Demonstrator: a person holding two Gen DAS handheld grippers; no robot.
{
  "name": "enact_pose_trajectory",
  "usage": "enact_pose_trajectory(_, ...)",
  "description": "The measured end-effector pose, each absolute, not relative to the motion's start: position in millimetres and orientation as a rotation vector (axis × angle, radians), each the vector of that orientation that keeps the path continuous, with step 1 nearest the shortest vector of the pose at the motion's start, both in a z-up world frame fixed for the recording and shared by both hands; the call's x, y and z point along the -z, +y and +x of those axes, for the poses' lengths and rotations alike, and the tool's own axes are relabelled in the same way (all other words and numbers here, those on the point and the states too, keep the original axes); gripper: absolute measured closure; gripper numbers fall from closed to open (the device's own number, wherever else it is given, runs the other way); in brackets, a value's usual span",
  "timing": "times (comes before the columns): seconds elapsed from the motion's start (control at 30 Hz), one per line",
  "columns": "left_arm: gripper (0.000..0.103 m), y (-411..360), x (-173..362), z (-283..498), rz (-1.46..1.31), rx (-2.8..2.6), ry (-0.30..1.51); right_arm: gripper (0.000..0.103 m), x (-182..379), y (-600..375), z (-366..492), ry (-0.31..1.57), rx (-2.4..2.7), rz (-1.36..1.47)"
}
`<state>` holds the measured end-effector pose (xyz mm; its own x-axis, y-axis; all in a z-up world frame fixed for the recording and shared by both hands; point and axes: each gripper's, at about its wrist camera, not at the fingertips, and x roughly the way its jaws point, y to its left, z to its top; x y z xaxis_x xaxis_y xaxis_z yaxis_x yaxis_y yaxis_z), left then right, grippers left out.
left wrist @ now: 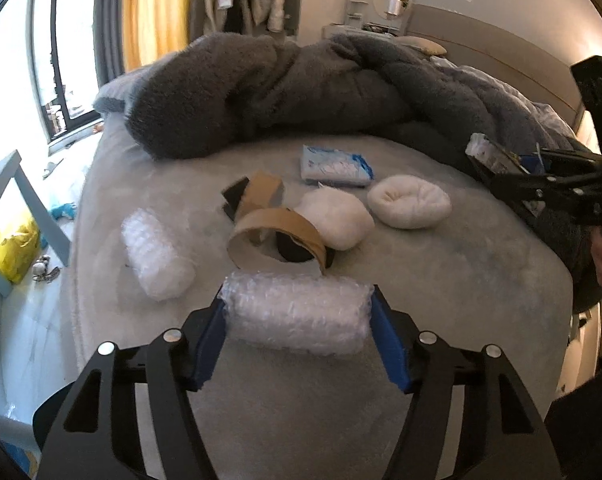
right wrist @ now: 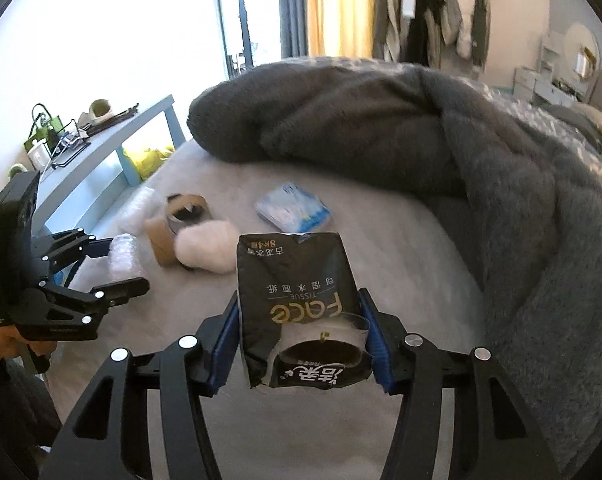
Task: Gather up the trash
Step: 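Carry the bubble-wrap roll in the left tool over the bin and release it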
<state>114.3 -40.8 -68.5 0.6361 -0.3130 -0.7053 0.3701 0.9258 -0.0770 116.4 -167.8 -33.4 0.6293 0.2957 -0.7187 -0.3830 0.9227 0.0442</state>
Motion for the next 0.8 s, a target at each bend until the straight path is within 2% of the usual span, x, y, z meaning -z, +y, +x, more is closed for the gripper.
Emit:
enact_pose_trajectory(0.13, 0.035, -30.7, 64.7, 118.0, -0.001, 0.344, 0.814, 0.047, 28.3, -155.2, 116.3, 0.786, -0.400, -0.119)
enact_pose_trajectory(0.8, 0.036, 45.2, 24.0, 75.6, -0.053, 0.177, 0.736, 0.047, 21.5, -46.8, 113.1, 0.736, -0.502, -0.131)
